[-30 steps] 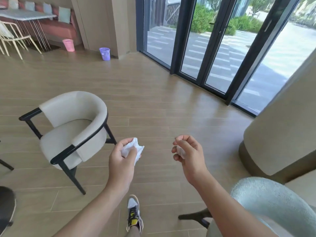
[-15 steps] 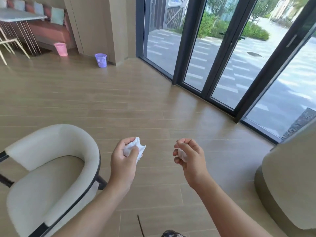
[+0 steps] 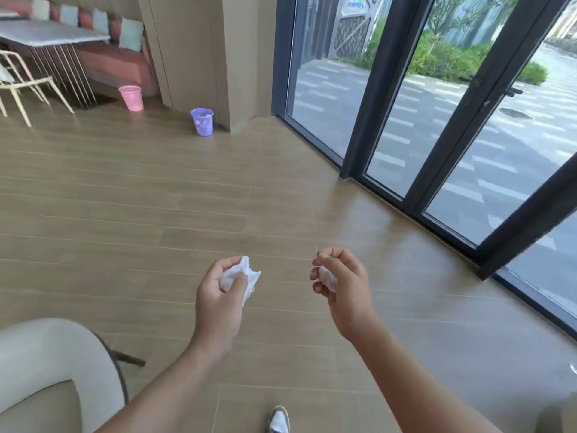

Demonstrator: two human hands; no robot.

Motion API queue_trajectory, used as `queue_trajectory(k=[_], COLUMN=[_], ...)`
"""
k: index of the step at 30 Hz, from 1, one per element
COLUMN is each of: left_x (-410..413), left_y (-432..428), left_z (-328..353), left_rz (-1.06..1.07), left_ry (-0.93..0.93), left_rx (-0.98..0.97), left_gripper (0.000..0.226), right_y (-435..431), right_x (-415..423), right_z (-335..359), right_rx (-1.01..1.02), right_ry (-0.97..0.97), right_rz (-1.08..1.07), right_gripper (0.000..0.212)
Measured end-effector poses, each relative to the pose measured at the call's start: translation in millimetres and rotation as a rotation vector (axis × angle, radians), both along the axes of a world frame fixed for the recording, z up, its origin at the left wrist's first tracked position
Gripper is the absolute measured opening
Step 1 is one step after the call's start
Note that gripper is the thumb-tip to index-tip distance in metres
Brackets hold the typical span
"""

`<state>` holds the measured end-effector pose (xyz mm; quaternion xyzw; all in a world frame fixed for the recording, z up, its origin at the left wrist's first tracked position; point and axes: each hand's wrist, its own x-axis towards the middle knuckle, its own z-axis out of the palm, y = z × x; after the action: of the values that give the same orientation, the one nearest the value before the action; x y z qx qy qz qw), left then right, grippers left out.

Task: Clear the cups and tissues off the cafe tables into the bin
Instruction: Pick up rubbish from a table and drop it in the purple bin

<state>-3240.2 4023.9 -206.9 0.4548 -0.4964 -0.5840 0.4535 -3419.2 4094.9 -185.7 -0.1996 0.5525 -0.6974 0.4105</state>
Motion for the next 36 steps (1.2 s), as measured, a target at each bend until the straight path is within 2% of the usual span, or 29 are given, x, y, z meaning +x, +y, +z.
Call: queue_trajectory(k=[5, 14, 23, 30, 36], left_x=[-58.9, -129.7, -168.0, -203.2, -263.1], left_y=[-104.8, -317.8, -586.0, -746.6, -893.1], left_z=[7.1, -5.1, 7.0, 14.6, -8.2], left_rz=[0.053, 0.124, 0.13, 0.134, 0.166], left_ry=[-0.008, -0.013, -0.004, -0.023, -0.031], left_rx=[0.027, 0.04, 0.027, 0.024, 0.035], left_gripper=[0.026, 0.019, 0.028, 0.032, 0.031], right_y=[-115.9, -336.7, -609.7, -771.6, -925.2], right_x=[-59.2, -138.3, -173.0, -207.3, -265.1], right_z=[19.7, -3.5, 11.9, 5.0, -16.7], right_rx=[0.012, 0.05, 0.024, 0.035, 0.036], right_ry=[0.016, 0.022, 0.016, -0.056, -0.07], right_rz=[0.07, 0.113, 0.158, 0.152, 0.18], right_gripper=[0.016, 0.01, 0.012, 0.016, 0.014])
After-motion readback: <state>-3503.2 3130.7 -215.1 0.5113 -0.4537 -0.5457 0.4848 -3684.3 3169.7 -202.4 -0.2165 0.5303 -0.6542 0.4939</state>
